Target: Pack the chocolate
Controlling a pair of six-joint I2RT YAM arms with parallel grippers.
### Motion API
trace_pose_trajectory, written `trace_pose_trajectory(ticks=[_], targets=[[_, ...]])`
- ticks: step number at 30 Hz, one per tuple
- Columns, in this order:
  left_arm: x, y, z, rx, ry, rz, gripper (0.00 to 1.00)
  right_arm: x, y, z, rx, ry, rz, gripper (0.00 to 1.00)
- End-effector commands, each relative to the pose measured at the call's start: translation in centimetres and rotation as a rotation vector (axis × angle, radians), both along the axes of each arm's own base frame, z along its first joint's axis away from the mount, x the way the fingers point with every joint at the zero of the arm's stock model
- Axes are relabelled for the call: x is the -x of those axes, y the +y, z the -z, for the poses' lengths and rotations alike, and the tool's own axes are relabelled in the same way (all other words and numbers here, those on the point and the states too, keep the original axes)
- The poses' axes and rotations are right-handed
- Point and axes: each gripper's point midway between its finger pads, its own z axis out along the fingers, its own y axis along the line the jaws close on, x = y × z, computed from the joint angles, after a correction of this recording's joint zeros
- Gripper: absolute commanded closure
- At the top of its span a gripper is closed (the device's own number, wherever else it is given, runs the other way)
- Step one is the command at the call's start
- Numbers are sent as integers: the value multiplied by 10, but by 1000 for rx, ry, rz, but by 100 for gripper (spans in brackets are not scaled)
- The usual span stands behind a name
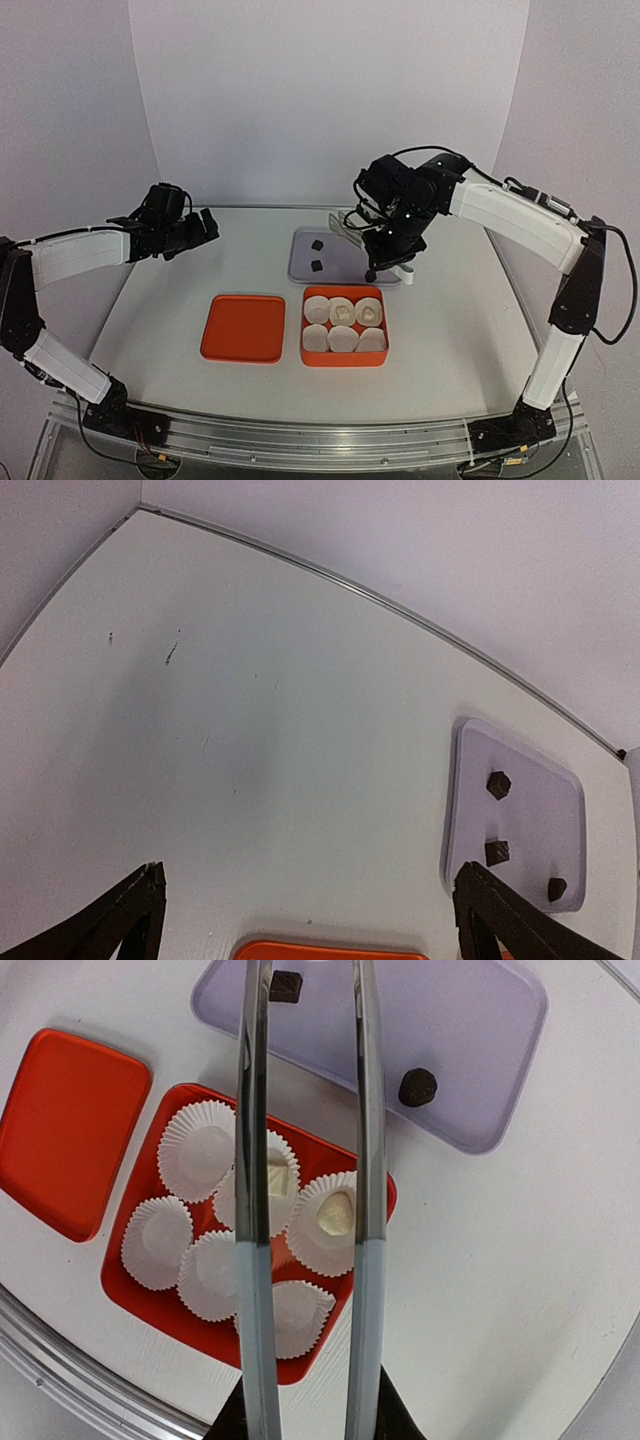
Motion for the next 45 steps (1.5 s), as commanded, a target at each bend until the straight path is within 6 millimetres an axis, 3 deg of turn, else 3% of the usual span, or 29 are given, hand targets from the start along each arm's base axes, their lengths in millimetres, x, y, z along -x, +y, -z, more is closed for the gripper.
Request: trace_pose_trajectory(ticks=[1, 10, 18, 25, 36, 45], targets=[[-19, -11, -31, 8, -91, 54, 0, 22, 8, -3, -61, 22, 123, 100], [-19, -12, -28, 3, -95, 64, 0, 80, 39, 24, -48, 124, 107, 100], [-18, -13, -28, 0, -97, 78, 0, 106, 52, 34, -25, 138, 76, 100], [-15, -15, -27, 9, -106, 90, 0, 115, 42, 57, 34, 165, 119, 100], [-18, -15, -22, -2, -93, 88, 0, 113, 67, 76, 46, 196, 73, 100], [-21, -14, -20, -22, -90, 84, 0, 109, 80, 79, 31, 196, 66, 100]])
